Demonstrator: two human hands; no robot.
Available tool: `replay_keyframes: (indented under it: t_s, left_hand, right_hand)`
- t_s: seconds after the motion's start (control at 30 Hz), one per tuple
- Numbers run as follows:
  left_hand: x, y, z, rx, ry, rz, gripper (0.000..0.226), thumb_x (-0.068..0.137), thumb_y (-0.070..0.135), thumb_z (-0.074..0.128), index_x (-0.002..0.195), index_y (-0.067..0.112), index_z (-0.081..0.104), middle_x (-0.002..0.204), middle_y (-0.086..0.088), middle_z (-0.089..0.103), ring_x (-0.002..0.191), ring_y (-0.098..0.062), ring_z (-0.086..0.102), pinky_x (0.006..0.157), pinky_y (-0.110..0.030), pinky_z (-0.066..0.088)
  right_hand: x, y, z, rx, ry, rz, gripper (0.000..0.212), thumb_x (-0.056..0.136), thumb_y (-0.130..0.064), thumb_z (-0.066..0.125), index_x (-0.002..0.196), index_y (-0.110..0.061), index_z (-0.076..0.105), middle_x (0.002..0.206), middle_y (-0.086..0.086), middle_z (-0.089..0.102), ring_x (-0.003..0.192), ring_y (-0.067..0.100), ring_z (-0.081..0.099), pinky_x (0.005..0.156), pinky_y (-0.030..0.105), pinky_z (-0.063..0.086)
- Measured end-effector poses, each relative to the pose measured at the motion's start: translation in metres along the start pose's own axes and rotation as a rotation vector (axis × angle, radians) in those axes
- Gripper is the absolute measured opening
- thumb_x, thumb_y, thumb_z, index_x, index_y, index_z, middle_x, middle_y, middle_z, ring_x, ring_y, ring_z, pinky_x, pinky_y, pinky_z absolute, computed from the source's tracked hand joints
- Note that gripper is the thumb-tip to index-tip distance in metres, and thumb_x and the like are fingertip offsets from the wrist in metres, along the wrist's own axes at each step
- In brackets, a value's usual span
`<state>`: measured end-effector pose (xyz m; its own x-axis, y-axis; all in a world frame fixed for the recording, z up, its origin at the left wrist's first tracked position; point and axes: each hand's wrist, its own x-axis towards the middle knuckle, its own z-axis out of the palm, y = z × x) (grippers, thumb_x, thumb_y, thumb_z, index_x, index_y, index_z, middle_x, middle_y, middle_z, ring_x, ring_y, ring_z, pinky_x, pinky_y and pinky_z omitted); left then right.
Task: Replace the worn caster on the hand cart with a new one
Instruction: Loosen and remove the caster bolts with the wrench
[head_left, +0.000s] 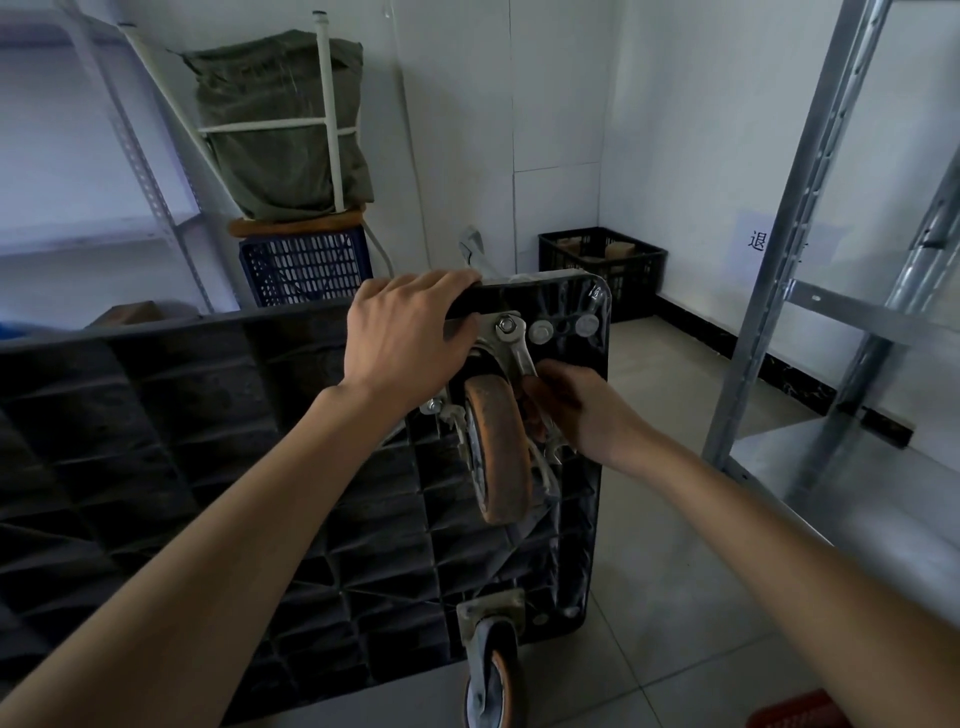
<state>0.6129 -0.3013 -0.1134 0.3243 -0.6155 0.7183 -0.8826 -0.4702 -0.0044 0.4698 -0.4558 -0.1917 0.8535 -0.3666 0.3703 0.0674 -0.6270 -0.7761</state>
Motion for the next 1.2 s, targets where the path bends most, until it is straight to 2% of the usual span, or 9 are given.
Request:
replay_keyframes:
  t_s: [0.13,0.2,0.3,0.4,0.5,0.63,0.93,1.13,1.2]
  left_hand:
    - [-0.002,-0.002,0.0,0.001,0.001,0.015,0.04,0.095,0.042,0.057,0.134,0.032,0.058,0.123,0.009,0.07,0.111,-0.023,0.065,0.097,-0.04,0.04]
    - [-0.002,-0.003,0.0,0.0,0.003,0.021,0.04,0.095,0.042,0.057,0.134,0.032,0.057,0.124,0.009,0.069,0.112,-0.022,0.065,0.098,-0.04,0.04]
    - [-0.002,-0.003,0.001,-0.002,0.003,0.018,0.04,0.095,0.042,0.057,0.134,0.033,0.057,0.126,0.01,0.069,0.113,-0.022,0.065,0.098,-0.04,0.041]
    - [-0.003,-0.005,0.002,0.008,0.011,0.031,0.04,0.096,0.043,0.057,0.134,0.033,0.057,0.127,0.011,0.068,0.114,-0.021,0.065,0.099,-0.04,0.041]
    - [-0.002,-0.01,0.001,0.012,0.0,0.038,0.041,0.096,0.044,0.058,0.136,0.034,0.055,0.129,0.011,0.067,0.115,-0.021,0.064,0.1,-0.04,0.041]
    - [-0.001,-0.01,0.001,0.004,-0.009,0.036,0.042,0.096,0.045,0.059,0.136,0.036,0.055,0.127,0.013,0.068,0.114,-0.02,0.064,0.1,-0.04,0.041]
    - [-0.002,-0.005,0.004,0.01,0.024,0.016,0.041,0.095,0.043,0.06,0.134,0.034,0.057,0.124,0.011,0.069,0.113,-0.022,0.065,0.099,-0.04,0.041]
    - [-0.002,-0.005,0.002,0.005,0.012,0.008,0.041,0.095,0.044,0.059,0.134,0.035,0.057,0.125,0.011,0.068,0.114,-0.022,0.064,0.099,-0.04,0.04]
    - [-0.002,-0.004,0.002,0.006,0.009,0.007,0.041,0.095,0.044,0.059,0.134,0.035,0.056,0.125,0.012,0.068,0.114,-0.021,0.064,0.099,-0.04,0.039]
  right_hand:
    - [0.0,-0.001,0.007,0.087,-0.006,0.001,0.038,0.11,-0.024,0.042,0.074,-0.019,0.054,0.065,0.007,0.055,0.057,0.015,0.054,0.059,0.024,0.043]
    - [0.001,0.002,0.013,0.203,0.001,0.006,0.038,0.111,-0.023,0.04,0.075,-0.015,0.05,0.063,0.008,0.047,0.055,0.019,0.047,0.057,0.028,0.04]
    - [0.003,0.005,0.018,0.334,0.0,0.047,0.034,0.111,-0.02,0.037,0.079,-0.01,0.044,0.062,0.006,0.036,0.049,0.015,0.038,0.049,0.025,0.036]
    - [0.004,0.005,0.02,0.372,-0.016,0.058,0.032,0.111,-0.021,0.035,0.082,-0.009,0.043,0.06,-0.001,0.036,0.047,0.011,0.034,0.045,0.021,0.034]
    - [0.004,0.005,0.019,0.27,-0.002,0.033,0.036,0.111,-0.026,0.036,0.082,-0.008,0.046,0.063,0.006,0.041,0.05,0.016,0.041,0.047,0.024,0.039]
    - [0.004,0.006,0.017,0.252,-0.011,0.019,0.037,0.111,-0.027,0.035,0.081,-0.008,0.047,0.063,0.009,0.043,0.05,0.018,0.043,0.048,0.027,0.04]
    - [-0.008,0.008,0.023,0.448,-0.029,0.058,0.033,0.11,-0.027,0.038,0.082,-0.01,0.044,0.062,0.003,0.031,0.049,0.012,0.032,0.047,0.022,0.033]
    - [-0.03,0.02,0.002,0.129,-0.019,0.093,0.04,0.11,-0.033,0.041,0.077,-0.013,0.052,0.053,0.003,0.047,0.046,0.02,0.044,0.049,0.031,0.037]
    - [-0.029,0.013,-0.021,0.012,-0.017,0.052,0.031,0.108,-0.028,0.047,0.081,-0.02,0.061,0.053,-0.006,0.054,0.047,0.008,0.048,0.05,0.025,0.036]
